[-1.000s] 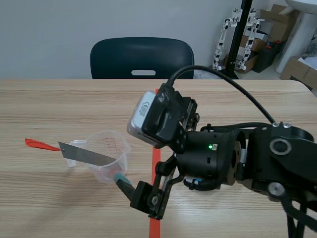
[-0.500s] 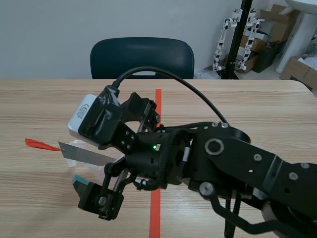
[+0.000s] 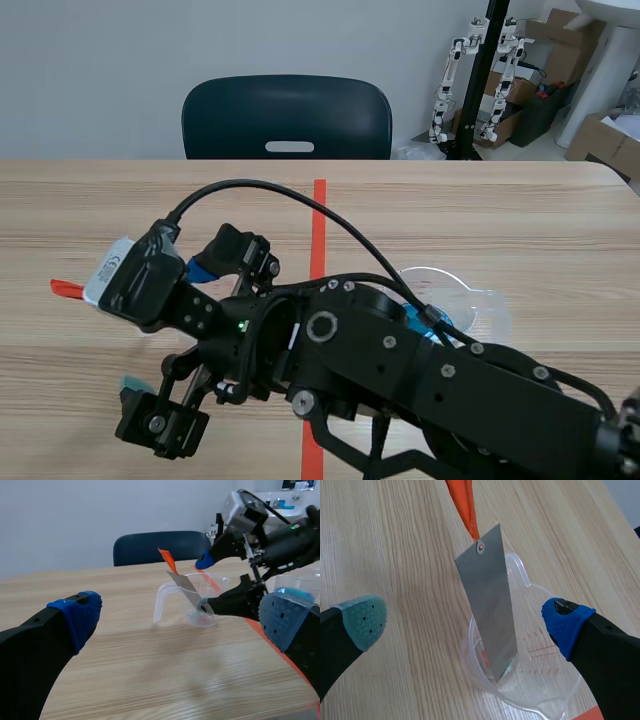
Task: Do the redox reaction experiment. lift the metal plate out of the left beaker
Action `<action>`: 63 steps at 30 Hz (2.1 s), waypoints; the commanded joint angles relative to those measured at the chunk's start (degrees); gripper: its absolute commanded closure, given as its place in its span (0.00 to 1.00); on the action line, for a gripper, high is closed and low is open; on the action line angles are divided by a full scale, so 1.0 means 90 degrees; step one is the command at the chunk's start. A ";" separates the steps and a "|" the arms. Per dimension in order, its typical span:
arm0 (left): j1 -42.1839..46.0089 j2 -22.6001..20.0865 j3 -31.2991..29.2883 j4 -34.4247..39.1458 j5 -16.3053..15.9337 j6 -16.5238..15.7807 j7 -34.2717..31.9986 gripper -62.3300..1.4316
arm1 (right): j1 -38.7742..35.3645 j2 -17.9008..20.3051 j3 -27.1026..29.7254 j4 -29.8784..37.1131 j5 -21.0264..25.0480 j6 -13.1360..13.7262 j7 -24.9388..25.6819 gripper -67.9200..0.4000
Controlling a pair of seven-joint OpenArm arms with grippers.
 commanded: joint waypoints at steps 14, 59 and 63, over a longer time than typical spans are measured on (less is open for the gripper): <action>0.0053 0.0015 0.0002 0.0056 0.0005 -0.0015 -0.0010 0.00 | 0.0262 -0.0585 0.0041 -0.0121 -0.0308 -0.0520 0.0066 0.09; 0.0053 -0.0005 0.0000 0.0056 0.0002 -0.0155 0.0304 0.00 | 0.0262 -0.0648 0.0044 -0.0121 -0.0180 -0.0573 -0.0141 0.98; 0.0053 -0.0005 0.0000 0.0056 0.0002 -0.0155 0.0299 0.00 | 0.0260 -0.0627 0.0056 -0.0117 -0.0177 -0.0571 -0.0143 0.98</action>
